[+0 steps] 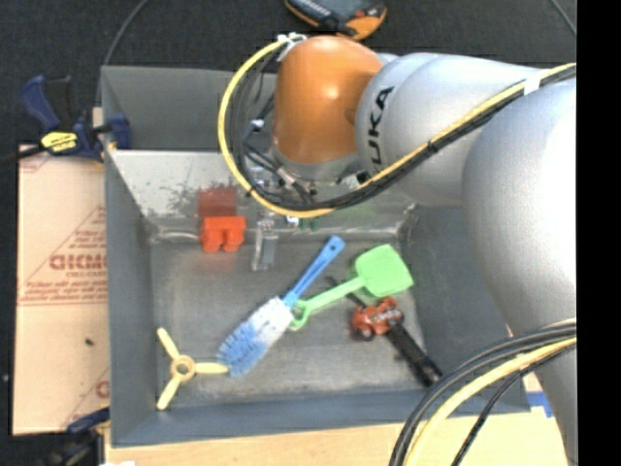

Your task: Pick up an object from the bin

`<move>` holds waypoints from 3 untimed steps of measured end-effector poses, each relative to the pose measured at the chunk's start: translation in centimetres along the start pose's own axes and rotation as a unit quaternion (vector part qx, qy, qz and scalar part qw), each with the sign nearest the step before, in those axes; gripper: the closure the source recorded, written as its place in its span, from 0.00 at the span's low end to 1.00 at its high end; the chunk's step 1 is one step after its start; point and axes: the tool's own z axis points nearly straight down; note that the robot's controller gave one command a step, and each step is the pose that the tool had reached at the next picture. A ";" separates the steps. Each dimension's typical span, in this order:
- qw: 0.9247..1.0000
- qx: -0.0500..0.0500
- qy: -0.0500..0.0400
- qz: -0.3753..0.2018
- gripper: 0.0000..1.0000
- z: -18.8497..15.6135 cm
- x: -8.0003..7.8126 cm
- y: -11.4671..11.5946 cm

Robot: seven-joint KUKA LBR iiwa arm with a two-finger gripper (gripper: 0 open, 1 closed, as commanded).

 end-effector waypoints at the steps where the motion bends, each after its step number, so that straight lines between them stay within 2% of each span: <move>1: 0.999 -0.002 -0.005 -0.048 0.00 6.4 -0.4 0.9; 2: 0.971 0.001 -0.011 -0.239 0.00 8.8 3.7 -9.0; 3: 0.983 -0.003 -0.014 -0.185 1.00 8.7 5.9 -4.4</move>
Offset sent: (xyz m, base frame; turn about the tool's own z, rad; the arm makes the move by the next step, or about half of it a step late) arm -0.0372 -0.0899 -0.0950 -0.4949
